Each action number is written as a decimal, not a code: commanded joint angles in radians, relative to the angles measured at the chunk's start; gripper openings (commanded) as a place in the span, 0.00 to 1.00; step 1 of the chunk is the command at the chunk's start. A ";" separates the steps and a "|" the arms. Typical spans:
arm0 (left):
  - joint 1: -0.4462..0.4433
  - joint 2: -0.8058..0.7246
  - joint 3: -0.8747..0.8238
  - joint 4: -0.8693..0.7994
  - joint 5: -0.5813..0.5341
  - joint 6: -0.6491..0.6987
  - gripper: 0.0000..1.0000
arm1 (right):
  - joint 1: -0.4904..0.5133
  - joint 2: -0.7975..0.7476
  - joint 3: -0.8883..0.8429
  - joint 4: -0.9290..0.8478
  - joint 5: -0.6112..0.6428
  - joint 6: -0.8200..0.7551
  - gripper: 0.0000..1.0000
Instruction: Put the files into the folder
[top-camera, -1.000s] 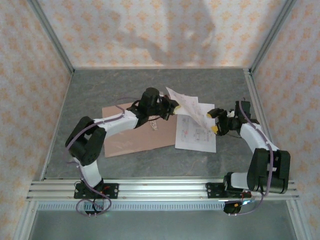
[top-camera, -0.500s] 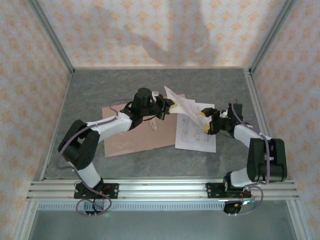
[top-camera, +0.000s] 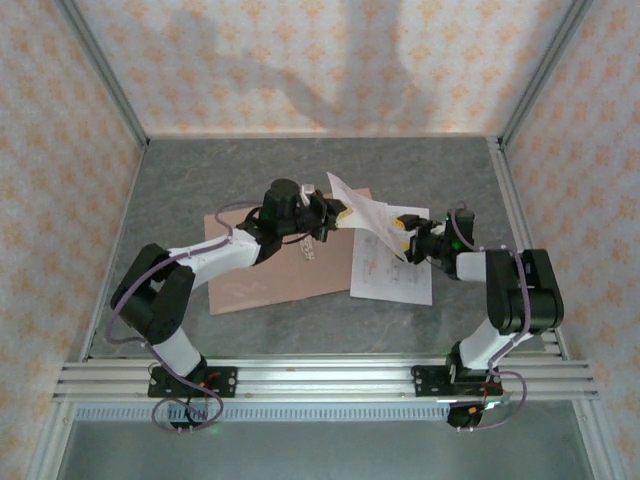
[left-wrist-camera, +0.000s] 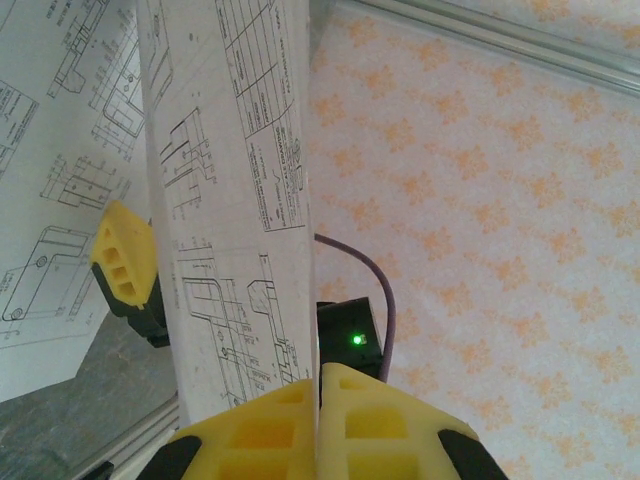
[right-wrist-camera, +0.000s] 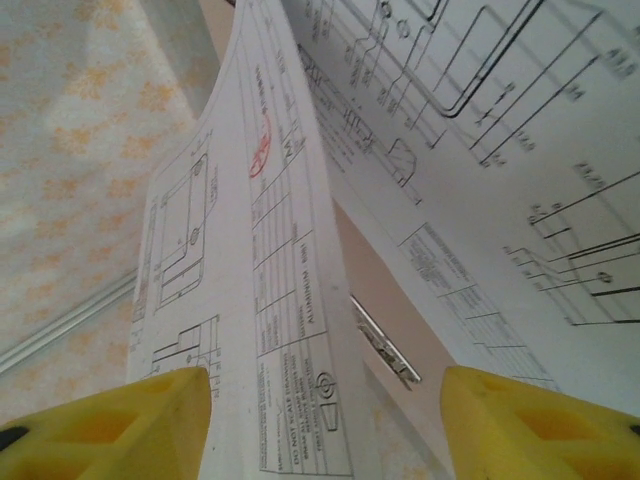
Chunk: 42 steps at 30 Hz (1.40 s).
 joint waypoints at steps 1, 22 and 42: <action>-0.004 -0.019 -0.018 0.057 0.013 -0.014 0.00 | 0.004 0.020 -0.012 0.123 -0.017 0.060 0.62; -0.002 -0.051 -0.094 0.044 0.020 0.014 0.00 | 0.030 0.051 0.017 0.173 -0.007 0.088 0.21; 0.157 -0.470 -0.129 -1.046 -0.400 0.545 0.53 | 0.270 -0.087 0.405 -0.689 0.296 -0.537 0.00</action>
